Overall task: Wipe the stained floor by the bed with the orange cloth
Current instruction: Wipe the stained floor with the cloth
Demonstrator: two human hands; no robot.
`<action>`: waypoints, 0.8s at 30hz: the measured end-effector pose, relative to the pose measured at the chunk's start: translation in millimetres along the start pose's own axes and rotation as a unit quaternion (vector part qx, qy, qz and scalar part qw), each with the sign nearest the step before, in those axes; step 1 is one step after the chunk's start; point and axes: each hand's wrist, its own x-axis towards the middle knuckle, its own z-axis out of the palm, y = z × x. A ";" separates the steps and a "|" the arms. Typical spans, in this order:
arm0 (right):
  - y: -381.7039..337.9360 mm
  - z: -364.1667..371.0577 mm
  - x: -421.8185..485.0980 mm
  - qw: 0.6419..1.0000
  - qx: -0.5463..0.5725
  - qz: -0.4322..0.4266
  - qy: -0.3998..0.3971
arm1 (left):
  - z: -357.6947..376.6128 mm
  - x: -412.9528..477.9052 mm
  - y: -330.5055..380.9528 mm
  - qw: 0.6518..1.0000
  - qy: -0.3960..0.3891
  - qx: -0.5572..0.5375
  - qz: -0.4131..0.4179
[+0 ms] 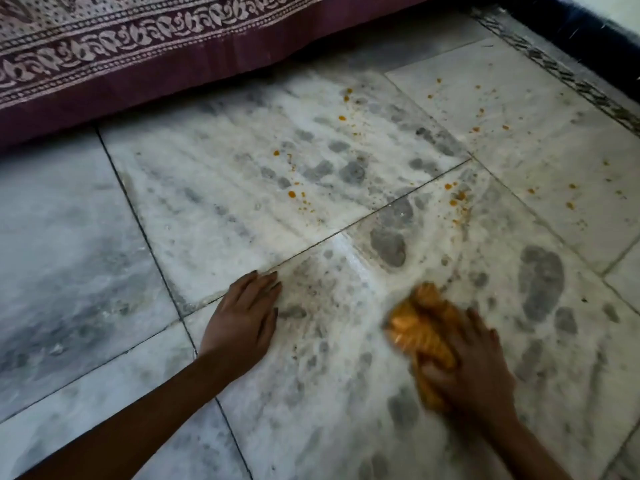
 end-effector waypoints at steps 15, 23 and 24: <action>63.0 -8.8 12.7 1.000 0.013 0.010 0.016 | 30.0 66.0 44.6 0.991 -0.043 0.013 0.127; 24.0 2.0 156.9 0.980 0.023 0.200 0.011 | 39.3 93.2 61.1 0.985 -0.027 -0.002 0.169; 11.6 4.6 146.9 0.989 0.030 0.144 0.000 | 39.5 98.0 59.1 0.987 -0.021 0.000 0.161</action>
